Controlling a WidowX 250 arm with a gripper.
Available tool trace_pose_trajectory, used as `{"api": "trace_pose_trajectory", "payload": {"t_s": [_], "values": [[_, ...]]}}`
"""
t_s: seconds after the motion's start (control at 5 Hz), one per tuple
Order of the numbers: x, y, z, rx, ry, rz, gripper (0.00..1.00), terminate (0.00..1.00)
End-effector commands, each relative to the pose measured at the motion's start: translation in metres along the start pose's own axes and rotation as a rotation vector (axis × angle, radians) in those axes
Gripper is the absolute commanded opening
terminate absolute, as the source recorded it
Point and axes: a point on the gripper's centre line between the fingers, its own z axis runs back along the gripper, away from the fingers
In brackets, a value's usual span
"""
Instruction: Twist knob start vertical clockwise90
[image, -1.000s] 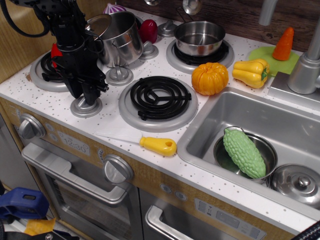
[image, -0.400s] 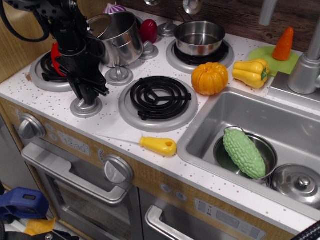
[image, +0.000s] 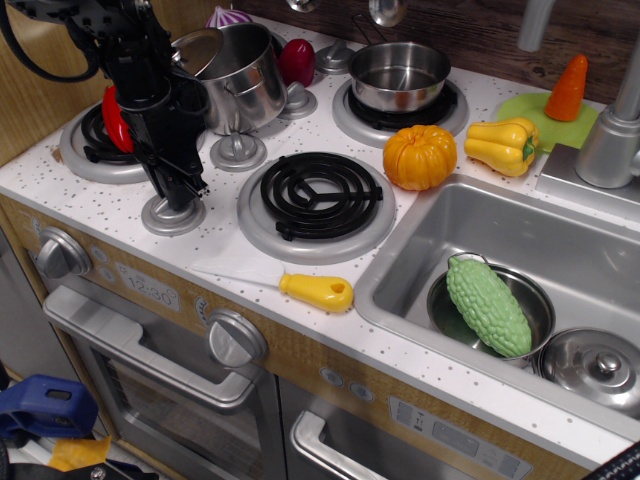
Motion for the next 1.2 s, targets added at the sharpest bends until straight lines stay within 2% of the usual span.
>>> {"api": "trace_pose_trajectory", "payload": {"t_s": [0.0,0.2,0.4,0.6,0.8,1.0], "values": [[-0.007,0.011,0.003,0.006,0.041,-0.141,0.0,0.0],[-0.011,0.01,0.001,-0.016,0.046,-0.218,0.0,0.0],[-0.014,0.005,-0.003,-0.01,0.039,-0.295,0.0,0.0],[-0.019,0.003,-0.005,-0.024,0.027,-0.425,0.0,0.0],[-0.024,-0.001,-0.008,0.017,0.017,-0.539,0.0,0.0],[-0.029,0.001,-0.005,-0.025,0.017,-0.604,0.0,0.0]]}}
